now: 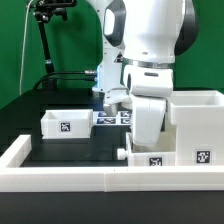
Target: Assemble drawer
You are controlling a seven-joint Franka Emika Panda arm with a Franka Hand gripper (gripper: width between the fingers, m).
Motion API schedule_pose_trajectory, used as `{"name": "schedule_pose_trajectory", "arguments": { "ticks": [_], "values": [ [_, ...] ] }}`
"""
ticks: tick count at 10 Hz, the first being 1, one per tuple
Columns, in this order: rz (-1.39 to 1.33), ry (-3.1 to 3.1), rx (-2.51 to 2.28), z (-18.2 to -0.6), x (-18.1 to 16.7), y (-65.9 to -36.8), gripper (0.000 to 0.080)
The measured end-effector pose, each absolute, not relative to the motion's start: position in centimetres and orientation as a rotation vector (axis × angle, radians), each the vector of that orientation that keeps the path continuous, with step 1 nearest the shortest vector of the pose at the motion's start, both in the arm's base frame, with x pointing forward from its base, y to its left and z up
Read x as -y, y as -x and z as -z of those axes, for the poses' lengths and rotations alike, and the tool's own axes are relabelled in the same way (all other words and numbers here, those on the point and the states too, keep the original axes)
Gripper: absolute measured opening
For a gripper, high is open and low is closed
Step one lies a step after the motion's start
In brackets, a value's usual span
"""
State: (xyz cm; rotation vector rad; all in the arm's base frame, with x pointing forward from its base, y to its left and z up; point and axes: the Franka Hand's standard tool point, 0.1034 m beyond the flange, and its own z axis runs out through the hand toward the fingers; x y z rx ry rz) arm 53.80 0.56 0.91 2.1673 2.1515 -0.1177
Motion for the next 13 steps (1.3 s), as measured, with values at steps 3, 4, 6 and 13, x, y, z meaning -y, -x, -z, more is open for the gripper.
{"name": "schedule_pose_trajectory", "arguments": {
  "ticks": [3, 4, 6, 13],
  "values": [
    [0.118, -2.168, -2.151, -0.9, -0.5, -53.8, 0.0044],
    [0.118, -2.168, -2.151, -0.9, -0.5, -53.8, 0.0044],
    [0.119, -2.178, -2.139, -1.2, -0.9, -53.9, 0.0044],
    [0.147, -2.184, -2.133, -2.5, -0.7, -53.9, 0.0469]
  ]
}}
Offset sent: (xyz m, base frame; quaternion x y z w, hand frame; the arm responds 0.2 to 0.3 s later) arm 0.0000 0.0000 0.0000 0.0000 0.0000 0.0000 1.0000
